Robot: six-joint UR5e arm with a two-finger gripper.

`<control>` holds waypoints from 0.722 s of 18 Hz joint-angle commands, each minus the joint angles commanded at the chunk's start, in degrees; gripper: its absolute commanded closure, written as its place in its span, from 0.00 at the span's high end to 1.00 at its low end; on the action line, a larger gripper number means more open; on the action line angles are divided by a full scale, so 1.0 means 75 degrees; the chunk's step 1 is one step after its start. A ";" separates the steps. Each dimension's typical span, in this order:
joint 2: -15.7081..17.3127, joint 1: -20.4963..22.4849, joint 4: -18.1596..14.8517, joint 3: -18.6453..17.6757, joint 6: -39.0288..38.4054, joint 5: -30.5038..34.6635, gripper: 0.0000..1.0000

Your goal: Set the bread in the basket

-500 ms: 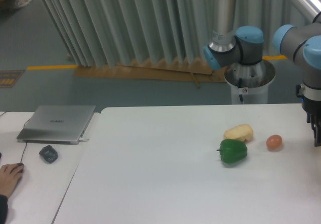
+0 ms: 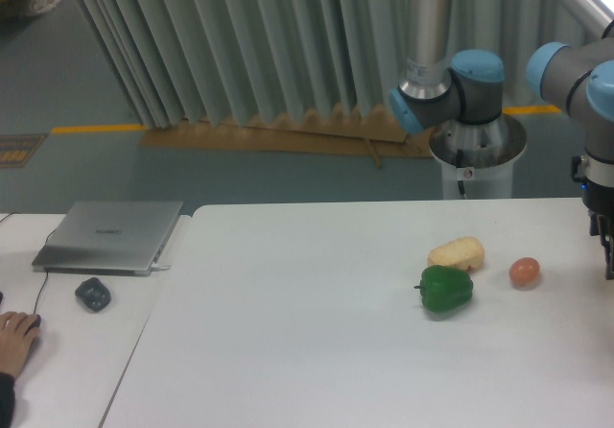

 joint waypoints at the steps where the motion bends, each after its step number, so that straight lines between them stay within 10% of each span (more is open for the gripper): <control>1: 0.0012 -0.0035 0.0012 0.0012 0.0011 0.0000 1.00; 13: 0.0059 0.0012 0.0035 -0.0141 -0.0549 0.0047 1.00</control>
